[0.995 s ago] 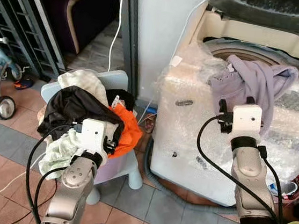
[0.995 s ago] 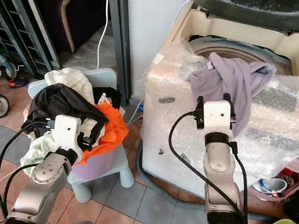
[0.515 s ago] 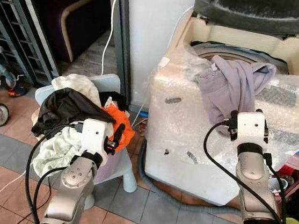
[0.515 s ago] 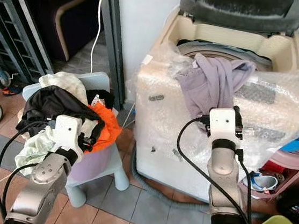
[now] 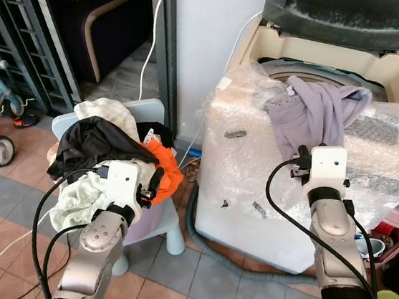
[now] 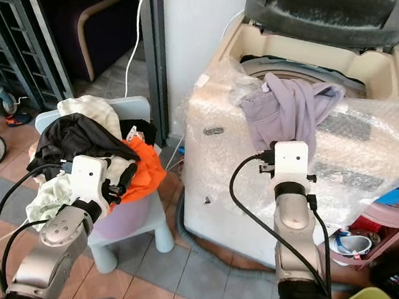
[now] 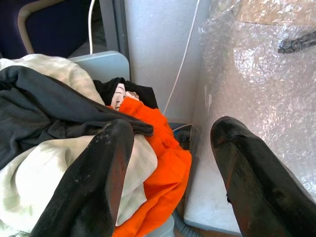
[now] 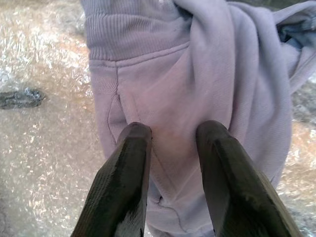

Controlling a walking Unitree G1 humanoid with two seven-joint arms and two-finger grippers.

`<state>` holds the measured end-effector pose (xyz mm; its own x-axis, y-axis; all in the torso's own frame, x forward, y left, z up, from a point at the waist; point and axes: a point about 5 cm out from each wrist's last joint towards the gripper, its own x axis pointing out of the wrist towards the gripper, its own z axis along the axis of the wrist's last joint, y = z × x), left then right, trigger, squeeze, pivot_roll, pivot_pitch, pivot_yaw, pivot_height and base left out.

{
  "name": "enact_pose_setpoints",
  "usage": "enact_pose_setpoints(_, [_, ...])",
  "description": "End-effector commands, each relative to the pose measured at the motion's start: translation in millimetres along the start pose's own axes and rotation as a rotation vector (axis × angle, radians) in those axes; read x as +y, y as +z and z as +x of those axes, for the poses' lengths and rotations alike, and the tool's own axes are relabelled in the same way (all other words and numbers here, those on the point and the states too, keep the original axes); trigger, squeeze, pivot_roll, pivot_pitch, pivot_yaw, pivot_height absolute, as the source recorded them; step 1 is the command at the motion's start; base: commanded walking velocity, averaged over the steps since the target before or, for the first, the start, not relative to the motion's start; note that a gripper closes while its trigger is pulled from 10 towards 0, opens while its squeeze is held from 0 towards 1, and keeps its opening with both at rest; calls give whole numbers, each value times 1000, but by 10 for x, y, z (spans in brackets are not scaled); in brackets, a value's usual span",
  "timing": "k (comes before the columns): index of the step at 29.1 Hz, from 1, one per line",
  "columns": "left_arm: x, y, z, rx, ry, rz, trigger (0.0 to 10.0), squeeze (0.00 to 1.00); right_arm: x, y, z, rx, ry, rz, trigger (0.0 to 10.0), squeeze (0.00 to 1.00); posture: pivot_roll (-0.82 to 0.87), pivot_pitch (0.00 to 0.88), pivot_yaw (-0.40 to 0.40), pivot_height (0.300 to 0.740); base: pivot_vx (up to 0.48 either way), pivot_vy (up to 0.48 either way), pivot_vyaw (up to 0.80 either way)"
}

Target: Clothes washing

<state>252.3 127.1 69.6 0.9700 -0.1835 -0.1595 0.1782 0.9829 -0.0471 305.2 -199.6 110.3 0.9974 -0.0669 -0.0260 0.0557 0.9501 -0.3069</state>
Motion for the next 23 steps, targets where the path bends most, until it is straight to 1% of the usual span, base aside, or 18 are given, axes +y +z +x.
enact_pose_setpoints(1, [-8,23,8,2,-9,13,10000,0,51,-82,52,56,30,-15,10000,0,-48,30,55,740,0,0,0])
enact_pose_setpoints(4, [-24,23,10,3,-21,21,10000,0,79,-97,88,61,52,-23,10000,0,-42,30,55,740,0,0,0])
enact_pose_setpoints(5, [-23,26,11,3,-21,23,10000,0,79,-106,101,68,53,-35,0,0,-39,30,53,740,0,0,0])
enact_pose_setpoints(8, [4,32,10,3,-7,24,10000,0,75,-125,125,87,46,-15,0,0,-35,29,50,740,0,0,0])
enact_pose_setpoints(10, [10,29,9,5,0,20,10000,0,59,-130,137,93,38,-35,0,0,-34,27,49,740,0,0,0])
enact_pose_setpoints(17, [-13,32,19,4,-12,16,10000,0,27,-169,155,104,4,-20,0,0,-39,28,53,740,0,0,0])
enact_pose_setpoints(20, [-18,44,27,-4,-25,10,10000,0,8,-122,179,82,-8,-16,0,0,-43,27,53,740,0,0,0])
enact_pose_setpoints(23, [-29,47,34,-8,-27,8,10000,0,-99,54,256,0,-42,-27,0,0,-45,27,50,740,166,0,0])
